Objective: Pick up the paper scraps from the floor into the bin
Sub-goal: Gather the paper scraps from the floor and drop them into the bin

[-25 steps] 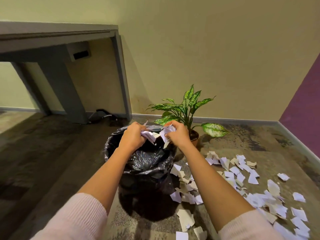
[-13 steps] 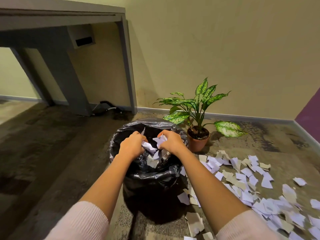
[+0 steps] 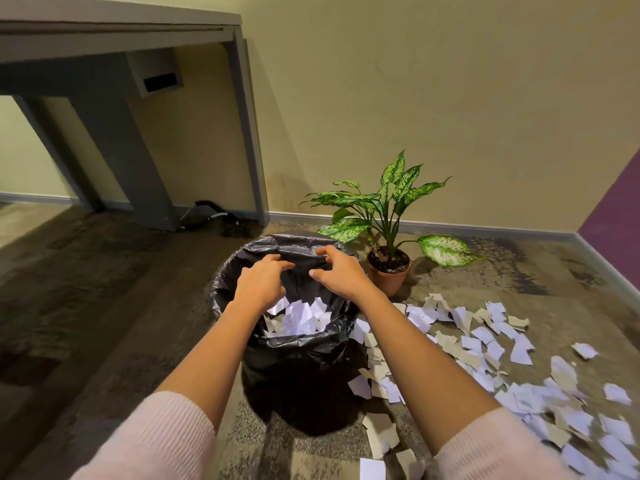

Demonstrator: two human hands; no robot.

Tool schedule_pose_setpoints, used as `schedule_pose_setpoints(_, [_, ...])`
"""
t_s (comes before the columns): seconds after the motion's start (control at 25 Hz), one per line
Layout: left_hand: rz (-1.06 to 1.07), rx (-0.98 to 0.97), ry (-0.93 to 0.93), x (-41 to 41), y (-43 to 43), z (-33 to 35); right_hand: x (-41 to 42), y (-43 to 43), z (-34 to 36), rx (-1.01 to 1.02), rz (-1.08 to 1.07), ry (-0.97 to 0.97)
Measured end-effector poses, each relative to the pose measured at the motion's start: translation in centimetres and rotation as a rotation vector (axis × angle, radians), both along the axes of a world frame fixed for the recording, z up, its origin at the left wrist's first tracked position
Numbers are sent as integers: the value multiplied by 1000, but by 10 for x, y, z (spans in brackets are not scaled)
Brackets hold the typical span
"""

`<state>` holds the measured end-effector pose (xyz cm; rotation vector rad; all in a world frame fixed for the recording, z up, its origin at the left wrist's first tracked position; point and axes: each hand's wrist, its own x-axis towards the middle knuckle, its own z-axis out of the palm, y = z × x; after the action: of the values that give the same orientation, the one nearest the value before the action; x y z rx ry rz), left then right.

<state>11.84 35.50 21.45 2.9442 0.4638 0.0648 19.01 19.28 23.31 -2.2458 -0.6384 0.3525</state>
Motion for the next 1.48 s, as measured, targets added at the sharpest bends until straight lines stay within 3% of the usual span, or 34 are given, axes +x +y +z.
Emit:
schedule_pose_setpoints(0.28, [-79,33,-139,14,-63,28,-2,-53,17,17,-102,-132])
schedule_pose_setpoints(0.52, [-255,88,-187,18,-149,26,-3,-129,1,-146,-171,-166])
schedule_pose_setpoints(1.04, [-577,19,155,-9,-300,-111,-50,-288,-129,-458,-281,73])
schedule_pose_setpoints(1.32, [-653,-73,339,-49,-329,-175,-99,-328,-202,-577,-313,298])
schedule_pose_setpoints(1.48, [-744,10,506,-77,-329,-199,-126,-343,-226,-645,-324,336])
